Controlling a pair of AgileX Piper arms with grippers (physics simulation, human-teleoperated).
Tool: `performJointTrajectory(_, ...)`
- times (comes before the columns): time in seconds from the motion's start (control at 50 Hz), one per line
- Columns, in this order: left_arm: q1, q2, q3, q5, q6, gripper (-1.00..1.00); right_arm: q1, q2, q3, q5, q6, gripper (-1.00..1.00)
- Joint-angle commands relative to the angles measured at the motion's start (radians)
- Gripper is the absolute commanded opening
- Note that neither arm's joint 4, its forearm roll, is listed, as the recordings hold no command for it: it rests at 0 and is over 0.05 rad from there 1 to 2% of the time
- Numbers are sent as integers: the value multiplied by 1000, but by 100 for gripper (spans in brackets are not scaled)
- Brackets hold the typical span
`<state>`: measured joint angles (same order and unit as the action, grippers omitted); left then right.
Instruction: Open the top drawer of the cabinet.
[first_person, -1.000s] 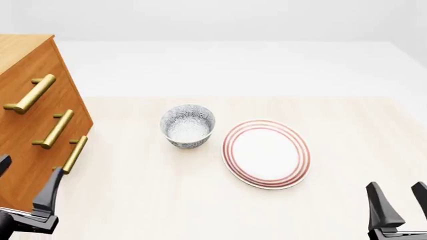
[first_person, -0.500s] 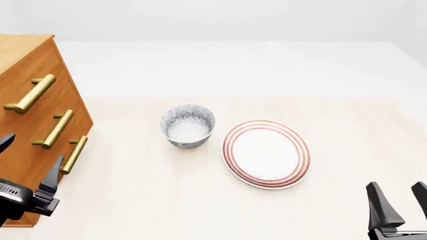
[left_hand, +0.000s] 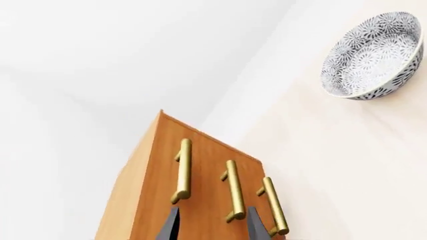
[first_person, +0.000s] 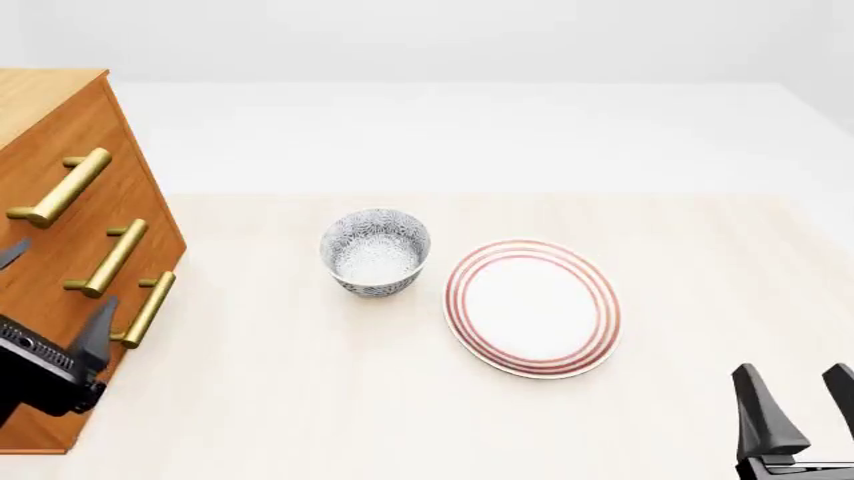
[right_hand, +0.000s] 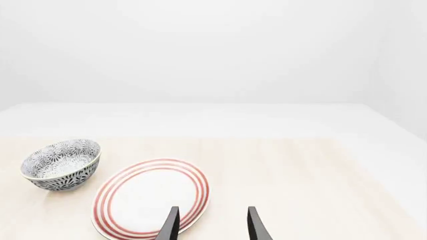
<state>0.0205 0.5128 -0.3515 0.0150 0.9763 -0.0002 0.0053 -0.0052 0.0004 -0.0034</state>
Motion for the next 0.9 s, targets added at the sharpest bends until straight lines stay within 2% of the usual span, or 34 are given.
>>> performJointTrajectory(0.02,25,45,-13,-25,126,100,0,0,0,0,0,100)
performJointTrajectory(0.16,26,73,-27,-37,161,100,0,0,0,0,0,100)
performJointTrajectory(0.24,36,84,-13,-68,211,100,0,0,0,0,0,100)
performJointTrajectory(0.4,41,126,-22,-99,263,100,0,0,0,0,0,100)
performJointTrajectory(0.56,38,162,-52,-111,277,100,0,0,0,0,0,100)
performJointTrajectory(0.62,63,166,-20,-158,328,100,0,0,0,0,0,100)
performJointTrajectory(0.64,57,175,-28,-154,323,100,0,0,0,0,0,100)
performJointTrajectory(0.66,76,179,-10,-185,352,100,0,0,0,0,0,100)
performJointTrajectory(0.9,107,264,16,-283,408,100,0,0,0,0,0,100)
